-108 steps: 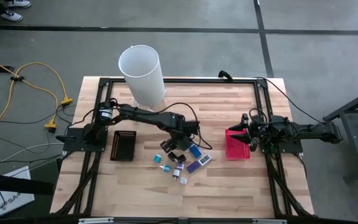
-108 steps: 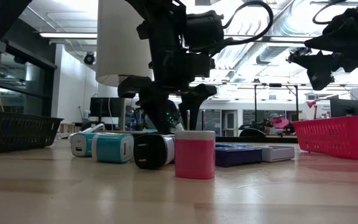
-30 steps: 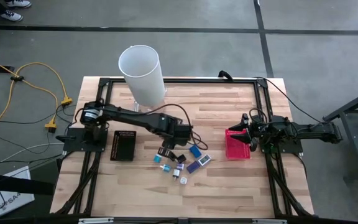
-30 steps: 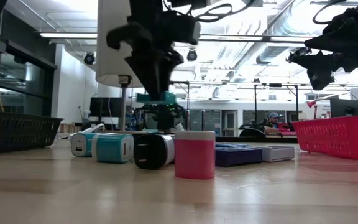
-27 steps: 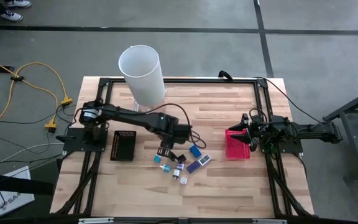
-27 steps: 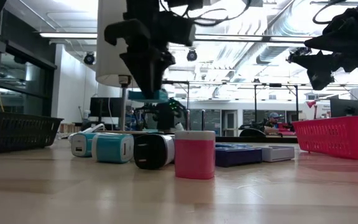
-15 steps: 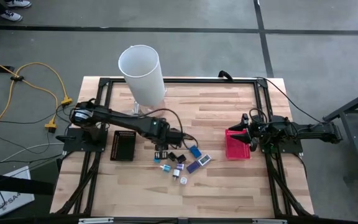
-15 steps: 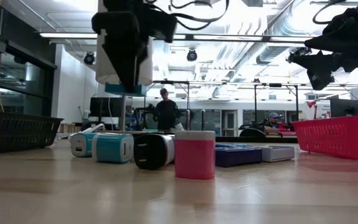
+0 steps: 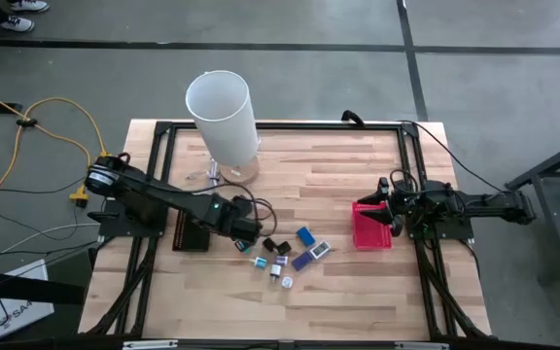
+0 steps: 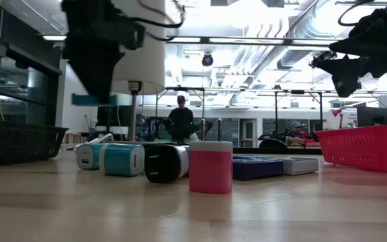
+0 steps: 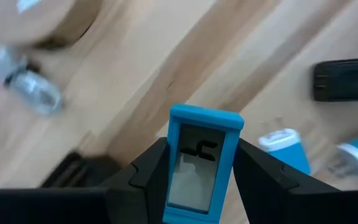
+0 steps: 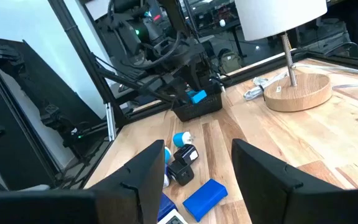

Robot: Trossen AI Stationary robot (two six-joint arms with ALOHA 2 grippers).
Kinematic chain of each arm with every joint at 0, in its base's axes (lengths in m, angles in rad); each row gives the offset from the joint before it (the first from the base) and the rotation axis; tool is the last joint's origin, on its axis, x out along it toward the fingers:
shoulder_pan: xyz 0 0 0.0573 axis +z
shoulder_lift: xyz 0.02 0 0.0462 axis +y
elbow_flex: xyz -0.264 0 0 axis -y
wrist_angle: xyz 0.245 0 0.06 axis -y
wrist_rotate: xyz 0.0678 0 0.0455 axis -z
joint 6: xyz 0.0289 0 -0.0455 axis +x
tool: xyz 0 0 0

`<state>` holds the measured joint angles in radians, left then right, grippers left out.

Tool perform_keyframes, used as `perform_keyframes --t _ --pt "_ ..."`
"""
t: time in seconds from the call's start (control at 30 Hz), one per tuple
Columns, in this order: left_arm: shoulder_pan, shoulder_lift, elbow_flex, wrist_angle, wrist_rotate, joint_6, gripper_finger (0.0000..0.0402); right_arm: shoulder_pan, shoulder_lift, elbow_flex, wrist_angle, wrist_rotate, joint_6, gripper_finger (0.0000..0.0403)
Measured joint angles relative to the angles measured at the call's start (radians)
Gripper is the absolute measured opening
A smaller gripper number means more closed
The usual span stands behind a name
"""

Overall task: Pick & Place Office items
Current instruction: Put the blue digital timer into the black bin

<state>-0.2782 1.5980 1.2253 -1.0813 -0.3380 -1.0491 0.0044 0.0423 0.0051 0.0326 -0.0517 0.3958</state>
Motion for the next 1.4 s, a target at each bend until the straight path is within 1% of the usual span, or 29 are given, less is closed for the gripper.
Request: perform_keyframes --t 0.17,0.27,0.37,0.5,0.63,0.8,0.97,1.03,1.13,1.3,1.4 --pt "-0.045 -0.079 -0.097 -0.006 -0.031 -0.206 0.0148 0.000 0.000 0.000 0.000 0.000 0.000 0.0174" --pt "-0.069 -0.122 -0.134 -0.017 -0.033 -0.321 0.0148 0.000 0.000 0.000 0.000 0.000 0.000 0.0174" --pt "-0.091 -0.154 -0.161 -0.070 -0.035 -0.428 0.0148 0.000 0.000 0.000 0.000 0.000 0.000 0.0174" --pt "-0.136 -0.174 -0.180 -0.132 -0.061 -0.593 0.0148 0.000 0.000 0.000 0.000 0.000 0.000 0.0174" --pt "-0.181 -0.176 -0.197 -0.166 -0.077 -0.697 0.0148 0.000 0.000 0.000 0.000 0.000 0.000 0.0174" --pt "-0.243 -0.176 -0.220 -0.237 -0.049 -0.871 0.0148 0.000 0.000 0.000 0.000 0.000 0.000 0.0174" --pt "-0.295 -0.182 -0.246 -0.243 -0.039 -1.025 0.0148 0.000 0.000 0.000 0.000 0.000 0.000 0.0174" --pt "-0.302 -0.192 -0.250 -0.245 -0.039 -1.054 0.0148 0.000 0.000 0.000 0.000 0.000 0.000 0.0174" --pt "-0.285 -0.211 -0.250 -0.243 -0.040 -1.055 0.0148 0.000 0.000 0.000 0.000 0.000 0.000 0.0174" --pt "-0.224 -0.227 -0.260 -0.237 -0.038 -0.985 0.0148 0.000 0.000 0.000 0.000 0.000 0.000 0.0174" --pt "-0.198 -0.235 -0.290 -0.197 -0.029 -0.959 0.0148 0.000 0.000 0.000 0.000 0.000 0.000 0.0174"
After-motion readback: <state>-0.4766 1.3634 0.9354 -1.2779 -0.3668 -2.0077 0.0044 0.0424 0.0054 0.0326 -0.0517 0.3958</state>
